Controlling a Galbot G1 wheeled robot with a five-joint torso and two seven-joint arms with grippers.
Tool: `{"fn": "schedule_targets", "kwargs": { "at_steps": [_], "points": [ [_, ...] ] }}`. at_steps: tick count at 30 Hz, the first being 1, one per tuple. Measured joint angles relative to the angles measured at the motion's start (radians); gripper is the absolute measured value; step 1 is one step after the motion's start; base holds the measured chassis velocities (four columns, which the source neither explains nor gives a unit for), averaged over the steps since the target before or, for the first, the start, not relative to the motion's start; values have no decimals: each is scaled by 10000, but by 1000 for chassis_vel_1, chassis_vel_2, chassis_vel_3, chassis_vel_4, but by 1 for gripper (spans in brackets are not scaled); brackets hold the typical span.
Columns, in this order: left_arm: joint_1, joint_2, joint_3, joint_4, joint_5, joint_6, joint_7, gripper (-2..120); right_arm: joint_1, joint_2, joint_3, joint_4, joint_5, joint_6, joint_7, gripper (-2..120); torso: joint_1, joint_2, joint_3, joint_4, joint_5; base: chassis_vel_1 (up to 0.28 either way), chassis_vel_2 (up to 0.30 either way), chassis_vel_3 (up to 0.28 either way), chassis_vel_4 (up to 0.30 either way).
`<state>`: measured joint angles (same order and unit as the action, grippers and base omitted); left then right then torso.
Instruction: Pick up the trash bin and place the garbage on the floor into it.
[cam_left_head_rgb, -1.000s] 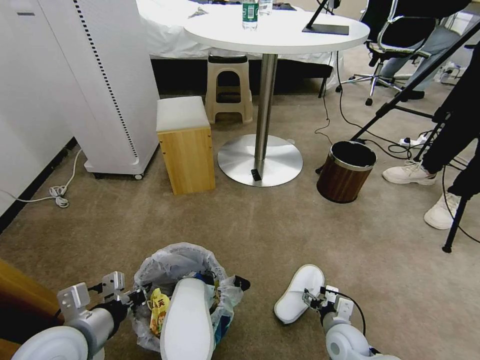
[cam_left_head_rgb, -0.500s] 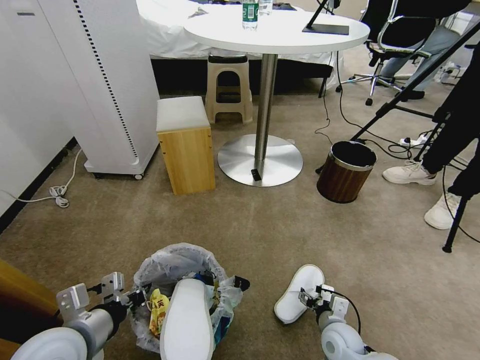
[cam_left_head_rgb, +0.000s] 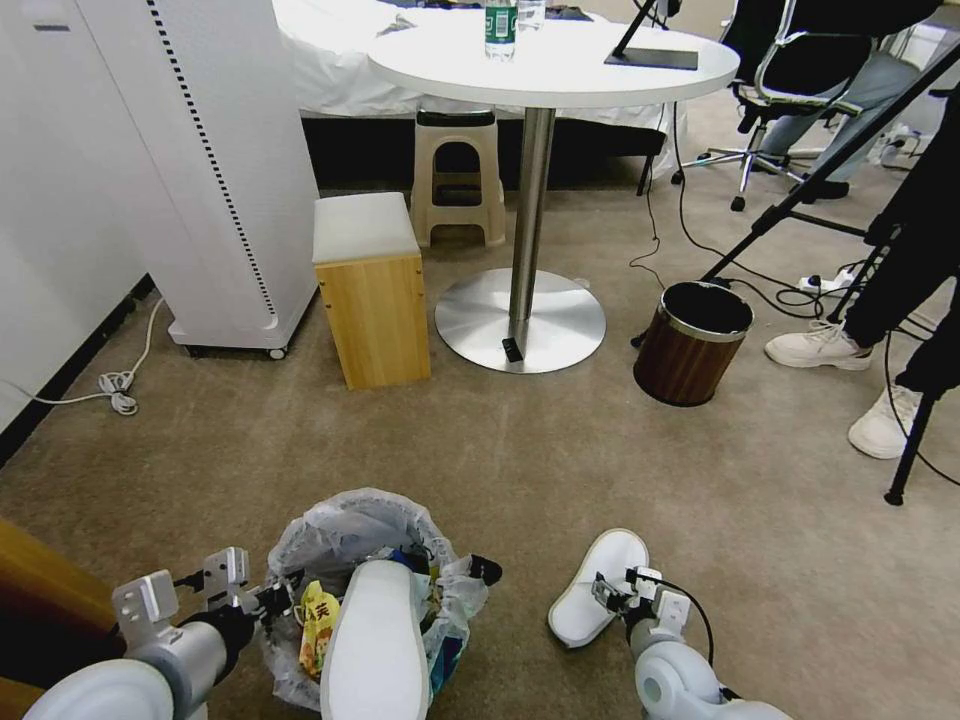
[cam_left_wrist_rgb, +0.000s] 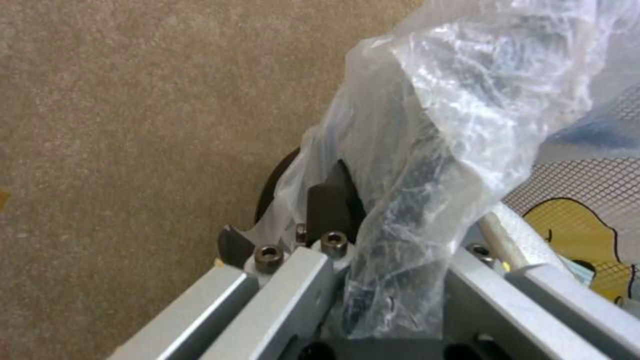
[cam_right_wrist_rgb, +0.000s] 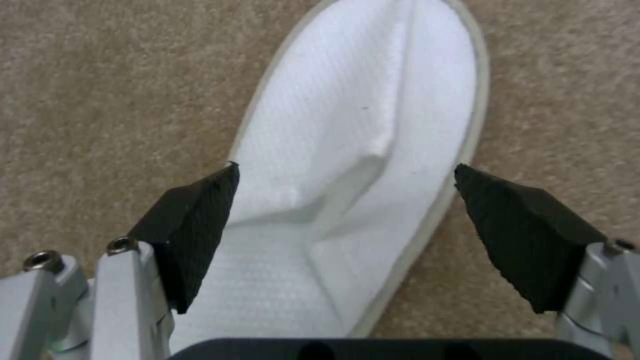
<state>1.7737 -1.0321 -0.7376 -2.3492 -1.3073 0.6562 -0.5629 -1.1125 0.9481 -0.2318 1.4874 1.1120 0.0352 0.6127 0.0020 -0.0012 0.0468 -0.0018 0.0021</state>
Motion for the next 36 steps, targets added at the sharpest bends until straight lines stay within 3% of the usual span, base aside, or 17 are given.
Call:
{"fn": "schedule_targets", "kwargs": {
  "at_steps": [20,36],
  "points": [
    [24,23,-36,-50,-100,-15,-99,0,408,573,-214,-717,-144,81,-123,78,0,0,0,-1,0,0,0,0,0],
    [33,-23,5,51,-59,-21,-85,0,808,589,-138,-993,-105,268,-159,76,0,0,1,0,0,0,0,0,0]
  ]
}}
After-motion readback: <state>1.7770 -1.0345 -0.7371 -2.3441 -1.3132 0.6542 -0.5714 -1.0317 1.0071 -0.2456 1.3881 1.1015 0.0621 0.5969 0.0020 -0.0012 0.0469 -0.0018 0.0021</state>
